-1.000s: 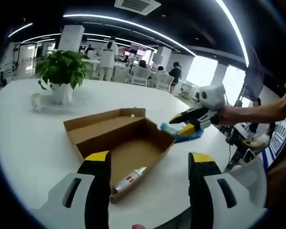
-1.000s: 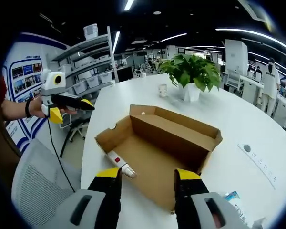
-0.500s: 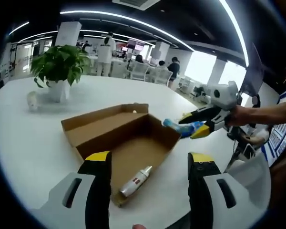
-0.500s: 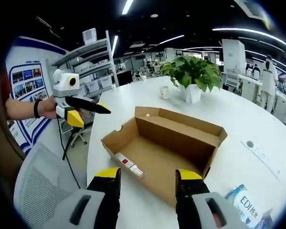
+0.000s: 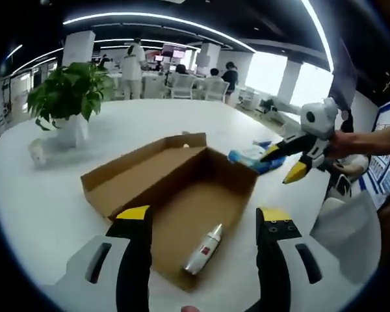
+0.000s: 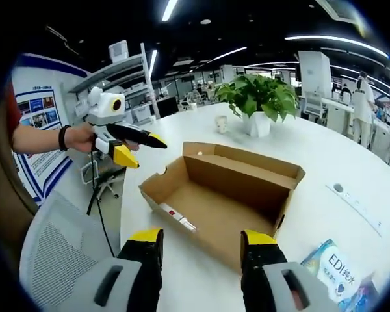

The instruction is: Operate the shoe box by opening the lid, removing the specified soft item, and placing it in the target area until the item is outside and the box remains undamaged.

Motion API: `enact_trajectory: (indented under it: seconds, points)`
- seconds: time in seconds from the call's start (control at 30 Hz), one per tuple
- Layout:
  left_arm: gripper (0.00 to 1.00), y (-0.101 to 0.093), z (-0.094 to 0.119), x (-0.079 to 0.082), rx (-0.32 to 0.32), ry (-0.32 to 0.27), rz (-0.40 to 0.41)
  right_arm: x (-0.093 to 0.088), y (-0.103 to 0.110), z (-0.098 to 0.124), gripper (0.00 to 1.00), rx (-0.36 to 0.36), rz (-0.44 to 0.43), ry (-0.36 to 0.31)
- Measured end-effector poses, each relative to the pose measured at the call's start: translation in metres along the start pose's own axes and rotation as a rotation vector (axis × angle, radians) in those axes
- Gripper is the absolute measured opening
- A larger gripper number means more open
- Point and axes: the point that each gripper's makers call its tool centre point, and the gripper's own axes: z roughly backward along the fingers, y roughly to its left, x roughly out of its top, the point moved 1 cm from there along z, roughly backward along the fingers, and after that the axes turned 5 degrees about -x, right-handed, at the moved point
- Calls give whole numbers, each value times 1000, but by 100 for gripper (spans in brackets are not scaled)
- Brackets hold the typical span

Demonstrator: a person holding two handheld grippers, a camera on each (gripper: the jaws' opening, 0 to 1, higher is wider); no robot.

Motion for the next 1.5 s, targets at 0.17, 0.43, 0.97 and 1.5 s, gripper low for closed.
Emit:
enact_trajectory:
  seconds: [0.17,0.43,0.97,1.5]
  points:
    - [64,7,-10,0,-15,37,-23,-1,-1,3,45,-5,-4,-5]
    - [65,11,-24,2,-44,90,-70,-4,0,7,45,-9,-9,-5]
    - [65,21,-58,-39,-114,328,-190,-5,5,23,46,-26,-22,-25]
    - [61,20,-85,-84,-193,532,-320,-16,0,31,46,-49,-45,-15]
